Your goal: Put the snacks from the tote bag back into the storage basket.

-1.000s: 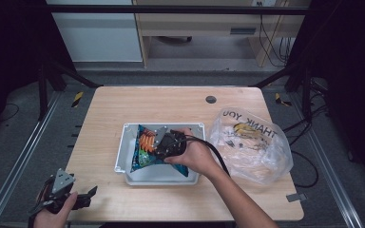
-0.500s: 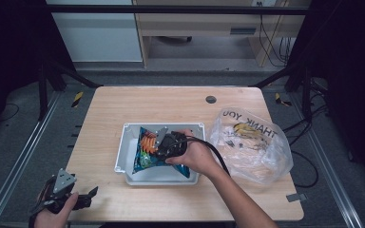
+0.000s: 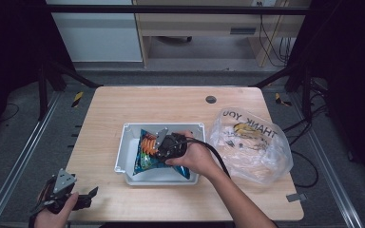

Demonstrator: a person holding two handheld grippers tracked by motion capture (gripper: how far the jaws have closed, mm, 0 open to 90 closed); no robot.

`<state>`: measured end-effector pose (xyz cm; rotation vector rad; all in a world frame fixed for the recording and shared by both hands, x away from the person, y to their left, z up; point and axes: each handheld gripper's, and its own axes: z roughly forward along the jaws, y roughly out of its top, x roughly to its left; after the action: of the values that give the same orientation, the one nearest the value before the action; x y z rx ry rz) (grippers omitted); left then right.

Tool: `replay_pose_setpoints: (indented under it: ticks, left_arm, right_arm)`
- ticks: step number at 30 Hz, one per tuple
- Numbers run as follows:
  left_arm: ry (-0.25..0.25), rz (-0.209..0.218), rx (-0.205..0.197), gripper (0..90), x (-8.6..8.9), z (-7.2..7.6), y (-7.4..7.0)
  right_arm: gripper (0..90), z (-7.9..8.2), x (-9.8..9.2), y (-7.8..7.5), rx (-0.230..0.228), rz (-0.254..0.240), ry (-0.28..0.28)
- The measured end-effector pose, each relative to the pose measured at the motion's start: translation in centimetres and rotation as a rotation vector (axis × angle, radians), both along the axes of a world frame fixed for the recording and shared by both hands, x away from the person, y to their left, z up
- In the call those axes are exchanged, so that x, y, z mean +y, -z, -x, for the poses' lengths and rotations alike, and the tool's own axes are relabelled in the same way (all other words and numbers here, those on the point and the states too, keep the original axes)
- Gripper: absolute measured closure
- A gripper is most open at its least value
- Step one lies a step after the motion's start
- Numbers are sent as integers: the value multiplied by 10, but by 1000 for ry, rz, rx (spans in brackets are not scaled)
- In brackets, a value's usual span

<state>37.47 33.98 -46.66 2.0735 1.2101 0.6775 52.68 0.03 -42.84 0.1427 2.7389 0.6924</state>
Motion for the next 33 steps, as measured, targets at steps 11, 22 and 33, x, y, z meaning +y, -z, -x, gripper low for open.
replay_pose_setpoints:
  ticks: [11, 22, 33]
  left_arm:
    - [6, -3, 3, 47, -1, 0, 0]
    - [10, -9, 8, 47, -2, 0, 1]
    - [14, -13, 14, 46, -3, -1, 1]
  right_arm:
    - [398, 1, -1, 1, 3, -20, 4]
    - [368, 0, 2, 0, 0, -32, 10]
    - [319, 1, 4, 2, -8, -13, 17]
